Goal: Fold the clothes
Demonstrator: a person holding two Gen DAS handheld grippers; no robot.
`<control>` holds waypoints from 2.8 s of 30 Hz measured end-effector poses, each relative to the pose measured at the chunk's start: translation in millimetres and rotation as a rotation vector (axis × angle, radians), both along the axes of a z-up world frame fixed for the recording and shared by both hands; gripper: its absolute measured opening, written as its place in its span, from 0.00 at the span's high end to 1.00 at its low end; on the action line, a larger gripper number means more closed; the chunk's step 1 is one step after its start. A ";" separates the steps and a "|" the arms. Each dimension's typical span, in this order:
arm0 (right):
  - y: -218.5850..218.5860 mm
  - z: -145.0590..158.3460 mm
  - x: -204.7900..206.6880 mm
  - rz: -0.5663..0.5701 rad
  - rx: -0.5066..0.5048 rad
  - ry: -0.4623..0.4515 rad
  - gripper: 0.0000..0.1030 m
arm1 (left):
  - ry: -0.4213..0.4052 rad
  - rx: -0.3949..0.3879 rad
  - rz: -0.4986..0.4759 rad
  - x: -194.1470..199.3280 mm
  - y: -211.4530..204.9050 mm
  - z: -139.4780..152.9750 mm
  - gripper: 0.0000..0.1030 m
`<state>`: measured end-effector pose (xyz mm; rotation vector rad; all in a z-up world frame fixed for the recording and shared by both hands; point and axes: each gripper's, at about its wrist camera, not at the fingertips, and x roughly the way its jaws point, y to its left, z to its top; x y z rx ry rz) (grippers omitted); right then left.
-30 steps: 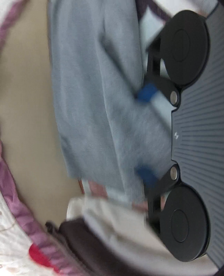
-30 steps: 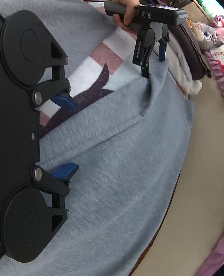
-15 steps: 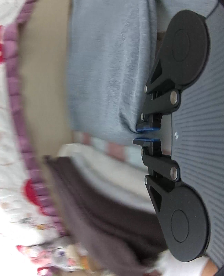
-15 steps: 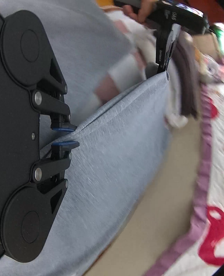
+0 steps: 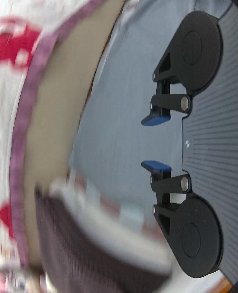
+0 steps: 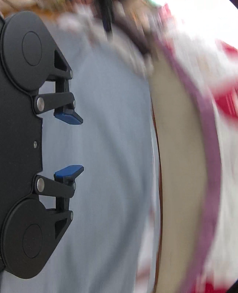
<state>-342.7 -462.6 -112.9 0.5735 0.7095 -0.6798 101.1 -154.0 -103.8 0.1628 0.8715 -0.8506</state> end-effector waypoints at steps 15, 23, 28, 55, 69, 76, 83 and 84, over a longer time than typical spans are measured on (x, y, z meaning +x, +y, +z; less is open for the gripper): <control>-192.9 -56.8 -194.9 -0.618 0.079 0.182 0.28 | 0.165 0.030 -0.213 -86.7 -77.1 -76.4 0.58; -195.0 -37.1 -153.0 -0.574 -0.299 0.262 0.80 | 0.076 0.051 -0.223 -89.0 -84.1 -67.5 0.58; -229.3 -16.2 -138.6 -0.614 -0.315 0.323 0.71 | -0.001 -0.007 -0.215 -99.6 -81.3 -63.4 0.57; 54.3 -45.2 -293.8 -0.830 0.203 -0.195 0.33 | 0.021 0.266 -0.822 -210.8 -22.2 -35.0 0.49; 62.0 -39.4 -283.2 -0.881 -0.176 -0.079 0.95 | 0.039 0.332 -0.846 -202.2 103.7 -14.0 0.45; 58.4 -43.1 -280.6 -0.914 -0.155 -0.097 0.95 | 0.103 0.243 -0.919 -214.9 100.7 -18.6 0.40; 20.6 -3.0 -259.6 -0.811 -0.138 -0.078 0.95 | 0.118 0.320 -1.007 -221.0 98.7 -40.3 0.27; 14.1 2.6 -255.9 -0.799 -0.131 -0.075 0.95 | 0.115 0.334 -1.000 -220.7 100.1 -43.4 0.27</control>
